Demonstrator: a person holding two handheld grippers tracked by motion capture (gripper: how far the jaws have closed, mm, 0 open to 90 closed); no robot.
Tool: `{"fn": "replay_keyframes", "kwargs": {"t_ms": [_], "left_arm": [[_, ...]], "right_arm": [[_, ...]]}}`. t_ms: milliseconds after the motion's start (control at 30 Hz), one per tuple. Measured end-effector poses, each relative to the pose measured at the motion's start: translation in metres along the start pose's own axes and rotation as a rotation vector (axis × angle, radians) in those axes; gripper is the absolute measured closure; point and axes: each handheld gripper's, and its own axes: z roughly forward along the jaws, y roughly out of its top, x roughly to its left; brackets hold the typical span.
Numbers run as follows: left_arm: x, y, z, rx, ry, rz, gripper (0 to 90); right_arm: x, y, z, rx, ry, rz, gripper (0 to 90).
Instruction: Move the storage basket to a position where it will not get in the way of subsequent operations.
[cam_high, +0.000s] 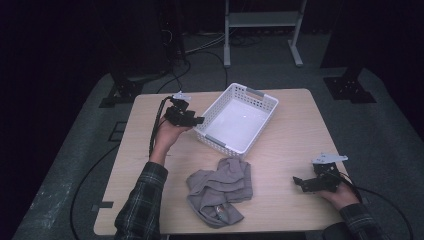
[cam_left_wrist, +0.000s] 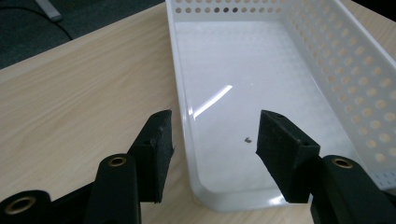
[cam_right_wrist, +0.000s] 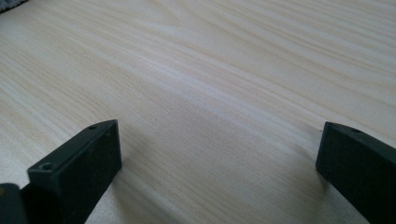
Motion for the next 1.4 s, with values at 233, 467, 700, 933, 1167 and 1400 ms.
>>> {"fn": "replay_keyframes", "kwargs": {"t_ms": [233, 467, 700, 933, 1167, 1400], "left_arm": [[0.006, -0.001, 0.022, 0.065, 0.040, -0.005, 46.9], [0.010, -0.005, 0.030, 0.113, 0.044, -0.013, 67.0], [0.011, -0.005, 0.031, 0.131, 0.052, -0.022, 82.6], [0.019, -0.010, 0.024, 0.128, 0.079, -0.057, 84.7], [0.030, -0.018, 0.014, 0.114, 0.119, -0.091, 84.9], [0.039, -0.024, 0.005, 0.117, 0.145, -0.105, 84.9]], "right_arm": [[0.000, 0.000, 0.000, 0.000, 0.002, -0.002, 0.0], [0.000, 0.000, 0.000, 0.000, 0.002, -0.002, 0.0], [0.000, 0.000, 0.000, 0.000, 0.002, -0.002, 0.0], [0.000, 0.000, 0.000, 0.000, 0.002, -0.002, 0.0], [0.000, 0.000, 0.000, 0.000, 0.002, -0.002, 0.0], [0.000, 0.000, 0.000, 0.000, 0.002, -0.002, 0.0]]}}
